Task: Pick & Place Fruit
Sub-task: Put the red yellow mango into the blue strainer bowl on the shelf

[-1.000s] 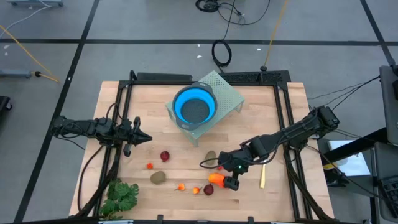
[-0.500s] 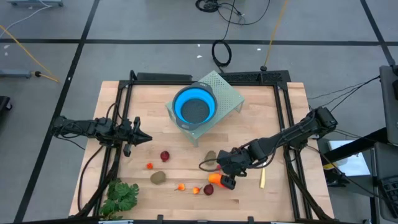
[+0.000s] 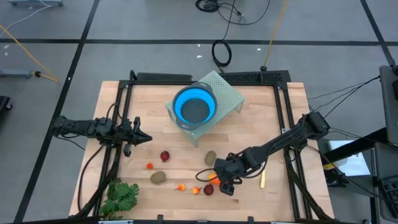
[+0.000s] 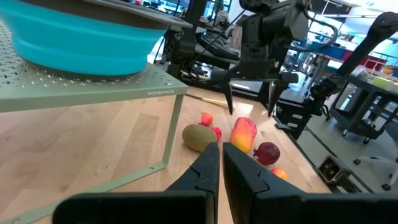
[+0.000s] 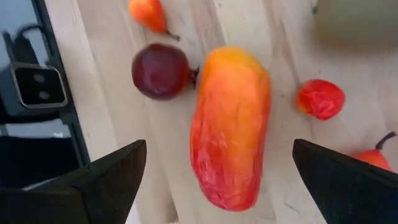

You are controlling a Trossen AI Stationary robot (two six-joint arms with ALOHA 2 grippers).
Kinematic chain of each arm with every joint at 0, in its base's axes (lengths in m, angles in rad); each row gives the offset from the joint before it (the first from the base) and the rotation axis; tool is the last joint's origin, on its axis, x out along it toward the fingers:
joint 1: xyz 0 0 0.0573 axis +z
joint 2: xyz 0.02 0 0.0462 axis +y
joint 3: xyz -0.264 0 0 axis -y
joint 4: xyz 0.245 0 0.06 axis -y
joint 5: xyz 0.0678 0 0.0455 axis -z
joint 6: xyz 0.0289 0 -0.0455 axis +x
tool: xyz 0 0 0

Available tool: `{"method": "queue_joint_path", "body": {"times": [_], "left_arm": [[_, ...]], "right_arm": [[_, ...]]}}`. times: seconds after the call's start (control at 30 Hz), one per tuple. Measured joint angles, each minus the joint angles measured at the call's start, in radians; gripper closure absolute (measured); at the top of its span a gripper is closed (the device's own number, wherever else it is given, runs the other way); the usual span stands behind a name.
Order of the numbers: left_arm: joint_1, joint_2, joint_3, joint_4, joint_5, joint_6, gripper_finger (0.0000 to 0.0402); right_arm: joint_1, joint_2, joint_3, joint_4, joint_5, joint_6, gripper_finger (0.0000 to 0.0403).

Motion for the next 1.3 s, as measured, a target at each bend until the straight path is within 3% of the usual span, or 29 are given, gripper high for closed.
{"method": "queue_joint_path", "body": {"times": [0.63, 1.3], "left_arm": [[0.0, 0.0, 0.0, 0.0, 0.0, -0.001, 0.0382], [0.0, 0.0, 0.0, 0.003, 0.0, -0.005, 0.0382]], "right_arm": [[0.0, 0.012, 0.0, 0.001, 0.002, -0.033, 0.0005], [0.003, 0.161, 0.0, 0.045, 0.003, -0.056, 0.0006]]}}
